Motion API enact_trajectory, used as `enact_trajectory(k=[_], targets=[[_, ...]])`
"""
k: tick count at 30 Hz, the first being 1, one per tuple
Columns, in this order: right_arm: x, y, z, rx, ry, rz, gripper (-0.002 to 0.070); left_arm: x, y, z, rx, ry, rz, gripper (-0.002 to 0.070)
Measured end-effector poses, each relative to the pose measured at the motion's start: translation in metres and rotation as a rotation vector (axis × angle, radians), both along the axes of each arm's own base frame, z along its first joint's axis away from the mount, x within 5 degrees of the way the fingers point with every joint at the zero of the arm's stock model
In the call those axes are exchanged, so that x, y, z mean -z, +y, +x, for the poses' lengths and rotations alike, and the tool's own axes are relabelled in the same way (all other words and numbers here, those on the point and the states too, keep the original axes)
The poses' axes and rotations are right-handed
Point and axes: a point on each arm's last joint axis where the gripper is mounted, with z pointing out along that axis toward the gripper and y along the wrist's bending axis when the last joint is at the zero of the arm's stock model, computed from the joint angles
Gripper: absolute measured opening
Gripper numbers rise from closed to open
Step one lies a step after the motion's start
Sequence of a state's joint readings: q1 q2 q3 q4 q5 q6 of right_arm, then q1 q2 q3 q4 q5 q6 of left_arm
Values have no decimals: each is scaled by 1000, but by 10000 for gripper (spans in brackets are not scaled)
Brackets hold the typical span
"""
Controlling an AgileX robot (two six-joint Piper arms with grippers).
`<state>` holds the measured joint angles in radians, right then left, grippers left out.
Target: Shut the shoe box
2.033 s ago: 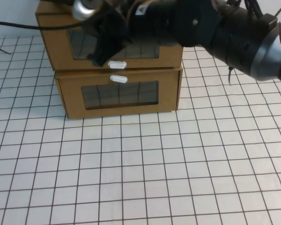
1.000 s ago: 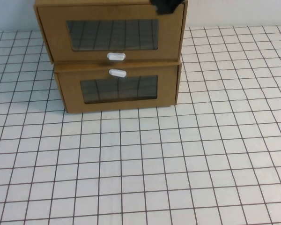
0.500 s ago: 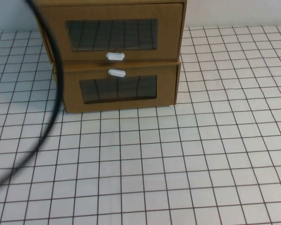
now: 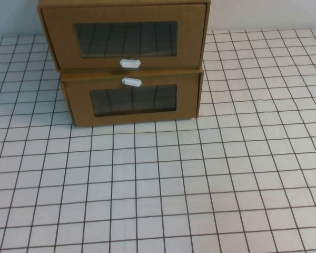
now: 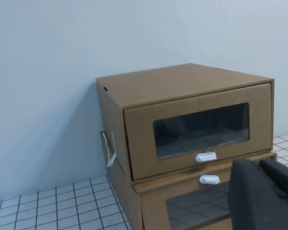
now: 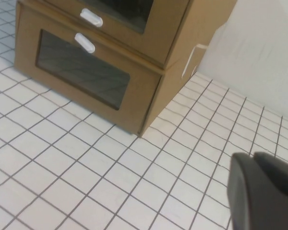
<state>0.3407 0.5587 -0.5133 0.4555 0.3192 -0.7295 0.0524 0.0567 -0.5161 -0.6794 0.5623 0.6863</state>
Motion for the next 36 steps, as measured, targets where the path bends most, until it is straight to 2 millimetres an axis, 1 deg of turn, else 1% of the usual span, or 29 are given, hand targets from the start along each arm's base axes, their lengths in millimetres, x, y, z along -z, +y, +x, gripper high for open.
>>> enact_trajectory(k=[3,11,22,25,27,30,33,36], targets=[[5,0,-1,-1,14,-1,-13,11,0,-4,-5,-18,-2,-4],[17,2,-3,-20,82,4,-13,19,0,-1,-5,5,-5,-4],[25,5,-8,-74,182,-15,-13,28,0,3,-3,36,-2,-4],[28,6,-10,-91,213,-27,-13,37,6,10,-63,28,10,-4],[29,6,-12,-102,232,-34,-13,47,11,17,-114,30,42,-4],[32,7,-13,-117,259,-44,-13,70,18,27,-189,45,74,-4],[33,8,-15,-128,280,-52,-13,102,25,38,-249,97,65,-4],[34,8,-16,-136,294,-57,-13,135,28,44,-270,209,-16,-4]])
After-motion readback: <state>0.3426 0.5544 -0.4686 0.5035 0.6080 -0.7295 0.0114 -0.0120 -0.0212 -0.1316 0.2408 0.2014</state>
